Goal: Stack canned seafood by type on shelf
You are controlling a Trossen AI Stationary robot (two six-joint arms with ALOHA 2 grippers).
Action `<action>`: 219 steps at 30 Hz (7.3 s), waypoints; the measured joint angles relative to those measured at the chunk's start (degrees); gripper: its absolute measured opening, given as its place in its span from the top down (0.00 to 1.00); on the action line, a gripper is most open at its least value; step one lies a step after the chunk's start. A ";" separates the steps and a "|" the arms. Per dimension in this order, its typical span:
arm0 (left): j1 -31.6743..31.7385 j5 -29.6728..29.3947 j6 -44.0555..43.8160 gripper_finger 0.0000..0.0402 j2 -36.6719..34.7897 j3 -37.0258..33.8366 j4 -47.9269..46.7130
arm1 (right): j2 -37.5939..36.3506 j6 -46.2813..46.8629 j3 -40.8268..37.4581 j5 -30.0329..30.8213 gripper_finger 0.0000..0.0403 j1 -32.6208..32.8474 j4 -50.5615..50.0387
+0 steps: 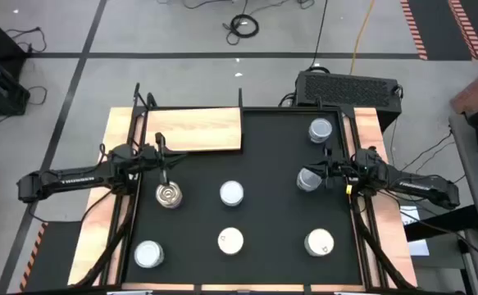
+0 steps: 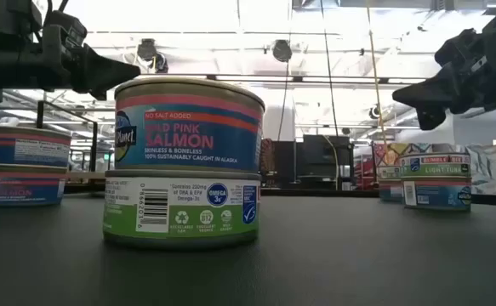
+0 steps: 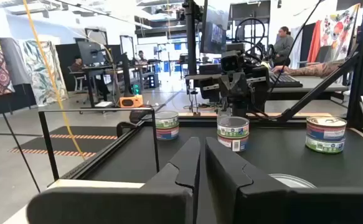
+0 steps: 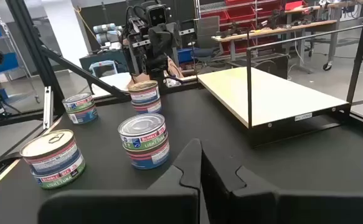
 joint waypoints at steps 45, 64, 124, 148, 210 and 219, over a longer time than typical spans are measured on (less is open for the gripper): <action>0.00 0.00 0.00 0.93 0.02 -0.02 0.00 | 0.02 0.00 0.00 0.02 1.00 0.00 0.00; 0.00 0.00 0.00 0.93 0.00 -0.02 -0.02 | 0.01 0.00 0.00 0.01 1.00 0.01 0.00; -0.04 2.25 -32.89 0.93 0.02 -0.01 -1.13 | 0.00 -4.92 -0.06 2.21 1.00 0.00 18.77; -0.19 11.29 -23.87 0.93 0.66 11.75 -9.75 | 15.55 10.48 10.14 2.51 0.79 3.07 19.90; -17.11 4.29 16.48 0.38 34.36 38.67 -25.47 | 60.76 16.97 61.68 18.03 0.33 14.17 -43.58; -17.11 4.29 16.41 0.38 34.36 38.67 -25.51 | 61.95 26.09 61.70 17.84 0.06 11.46 -58.53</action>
